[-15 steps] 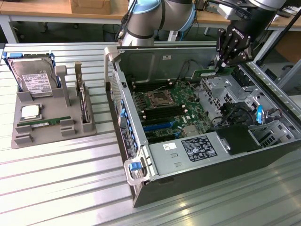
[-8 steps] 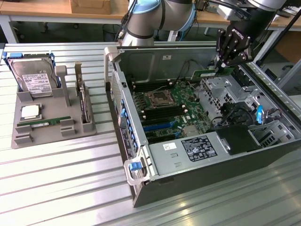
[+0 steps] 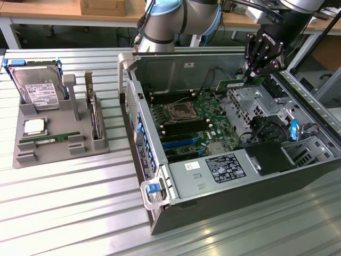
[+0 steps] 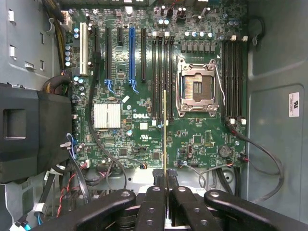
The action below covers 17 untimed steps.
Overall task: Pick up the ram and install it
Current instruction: 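Insert the ram into the slot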
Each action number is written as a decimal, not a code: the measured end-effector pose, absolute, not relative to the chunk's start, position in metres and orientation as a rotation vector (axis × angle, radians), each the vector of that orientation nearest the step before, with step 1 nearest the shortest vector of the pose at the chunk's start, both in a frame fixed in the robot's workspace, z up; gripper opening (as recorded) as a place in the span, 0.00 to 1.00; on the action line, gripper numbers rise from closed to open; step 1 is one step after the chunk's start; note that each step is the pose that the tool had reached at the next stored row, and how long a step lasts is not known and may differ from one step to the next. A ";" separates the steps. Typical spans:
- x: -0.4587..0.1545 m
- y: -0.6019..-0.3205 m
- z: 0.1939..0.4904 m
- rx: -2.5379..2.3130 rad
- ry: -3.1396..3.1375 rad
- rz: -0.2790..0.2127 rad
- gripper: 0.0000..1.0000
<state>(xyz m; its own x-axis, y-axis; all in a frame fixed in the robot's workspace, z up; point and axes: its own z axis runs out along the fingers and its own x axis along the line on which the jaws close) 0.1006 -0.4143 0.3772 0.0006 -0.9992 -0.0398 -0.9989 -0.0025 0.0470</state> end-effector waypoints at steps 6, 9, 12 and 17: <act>0.101 -0.414 0.376 2.219 -2.215 -0.096 0.12; 0.101 -0.414 0.375 2.219 -2.215 -0.096 0.12; 0.101 -0.414 0.375 2.219 -2.215 -0.096 0.12; 0.101 -0.414 0.374 2.219 -2.215 -0.096 0.12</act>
